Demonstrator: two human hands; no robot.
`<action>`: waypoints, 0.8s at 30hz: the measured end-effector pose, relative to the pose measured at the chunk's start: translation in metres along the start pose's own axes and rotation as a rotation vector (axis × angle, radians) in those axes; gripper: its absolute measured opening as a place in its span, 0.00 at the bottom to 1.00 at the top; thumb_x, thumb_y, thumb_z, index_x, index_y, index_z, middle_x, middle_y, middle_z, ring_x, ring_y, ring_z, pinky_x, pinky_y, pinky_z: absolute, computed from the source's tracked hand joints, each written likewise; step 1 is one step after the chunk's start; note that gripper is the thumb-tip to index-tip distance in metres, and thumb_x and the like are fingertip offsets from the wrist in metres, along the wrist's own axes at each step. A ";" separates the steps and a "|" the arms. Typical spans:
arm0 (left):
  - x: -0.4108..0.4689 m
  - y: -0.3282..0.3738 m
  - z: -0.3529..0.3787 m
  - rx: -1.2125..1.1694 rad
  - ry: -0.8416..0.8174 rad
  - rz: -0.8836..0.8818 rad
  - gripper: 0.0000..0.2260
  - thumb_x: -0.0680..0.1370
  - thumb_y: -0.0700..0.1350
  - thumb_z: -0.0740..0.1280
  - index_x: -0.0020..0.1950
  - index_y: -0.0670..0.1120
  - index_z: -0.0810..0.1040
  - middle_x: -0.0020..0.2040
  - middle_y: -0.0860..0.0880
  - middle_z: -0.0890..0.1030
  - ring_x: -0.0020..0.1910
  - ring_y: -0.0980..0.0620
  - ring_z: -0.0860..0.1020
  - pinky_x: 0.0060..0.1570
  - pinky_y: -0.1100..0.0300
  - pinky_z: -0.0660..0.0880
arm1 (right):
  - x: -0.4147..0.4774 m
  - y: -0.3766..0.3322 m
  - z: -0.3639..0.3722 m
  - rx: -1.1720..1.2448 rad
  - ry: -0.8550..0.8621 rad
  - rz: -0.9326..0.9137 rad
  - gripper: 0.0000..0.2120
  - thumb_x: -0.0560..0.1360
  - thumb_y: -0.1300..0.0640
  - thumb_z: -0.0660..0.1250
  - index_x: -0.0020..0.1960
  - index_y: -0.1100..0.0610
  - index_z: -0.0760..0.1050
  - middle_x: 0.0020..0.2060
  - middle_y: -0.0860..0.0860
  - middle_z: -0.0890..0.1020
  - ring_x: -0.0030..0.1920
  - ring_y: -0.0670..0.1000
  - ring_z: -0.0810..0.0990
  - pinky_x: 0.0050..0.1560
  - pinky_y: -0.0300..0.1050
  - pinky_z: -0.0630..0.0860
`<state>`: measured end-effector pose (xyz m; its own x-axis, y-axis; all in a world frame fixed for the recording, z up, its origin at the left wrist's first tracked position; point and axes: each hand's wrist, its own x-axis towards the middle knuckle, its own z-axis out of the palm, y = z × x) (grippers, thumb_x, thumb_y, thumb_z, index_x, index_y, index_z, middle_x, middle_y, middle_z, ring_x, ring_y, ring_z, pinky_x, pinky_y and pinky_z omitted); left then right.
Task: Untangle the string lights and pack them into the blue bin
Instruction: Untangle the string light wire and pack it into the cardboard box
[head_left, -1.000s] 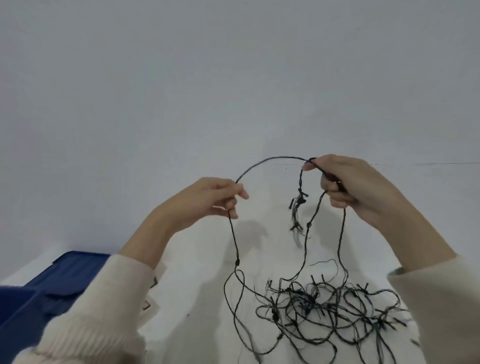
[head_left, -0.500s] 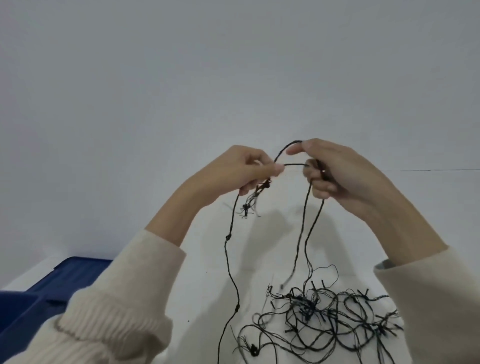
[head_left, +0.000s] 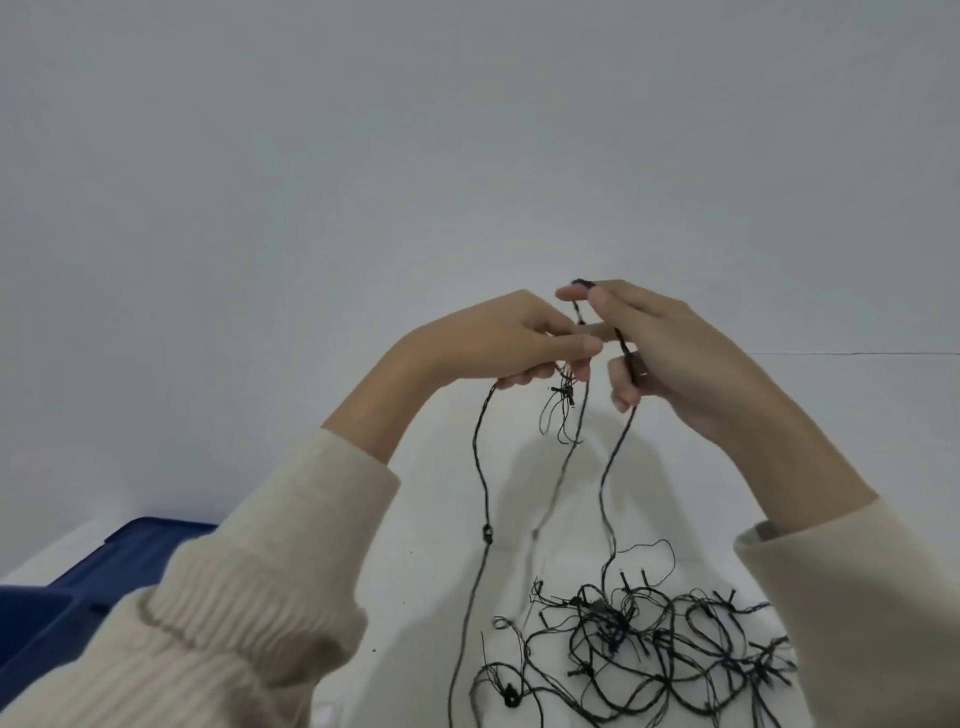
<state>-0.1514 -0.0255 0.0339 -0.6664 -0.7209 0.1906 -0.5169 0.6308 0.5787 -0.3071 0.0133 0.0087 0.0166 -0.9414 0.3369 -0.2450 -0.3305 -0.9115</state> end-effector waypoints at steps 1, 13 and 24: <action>0.004 0.000 0.000 0.005 0.001 -0.004 0.15 0.79 0.54 0.62 0.42 0.46 0.81 0.30 0.51 0.69 0.26 0.56 0.66 0.28 0.65 0.66 | 0.000 0.000 0.003 0.048 -0.024 0.015 0.12 0.80 0.49 0.57 0.56 0.46 0.78 0.39 0.56 0.80 0.21 0.50 0.66 0.29 0.41 0.72; -0.001 -0.018 0.001 -1.314 0.176 -0.120 0.14 0.81 0.46 0.56 0.50 0.39 0.77 0.42 0.41 0.83 0.39 0.47 0.81 0.46 0.59 0.80 | 0.000 0.006 0.003 0.360 0.096 0.071 0.10 0.80 0.55 0.56 0.48 0.57 0.74 0.36 0.58 0.80 0.19 0.49 0.64 0.24 0.39 0.69; 0.008 -0.022 0.014 -1.626 0.495 -0.209 0.04 0.78 0.41 0.63 0.43 0.44 0.74 0.47 0.47 0.80 0.47 0.52 0.77 0.50 0.60 0.73 | 0.002 0.014 -0.006 0.523 -0.014 0.178 0.08 0.77 0.55 0.61 0.41 0.55 0.74 0.26 0.48 0.67 0.20 0.45 0.57 0.20 0.35 0.60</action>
<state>-0.1528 -0.0408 0.0111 -0.2847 -0.9578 0.0401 0.6787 -0.1719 0.7140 -0.3163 0.0076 -0.0018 0.0327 -0.9853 0.1674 0.2693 -0.1526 -0.9509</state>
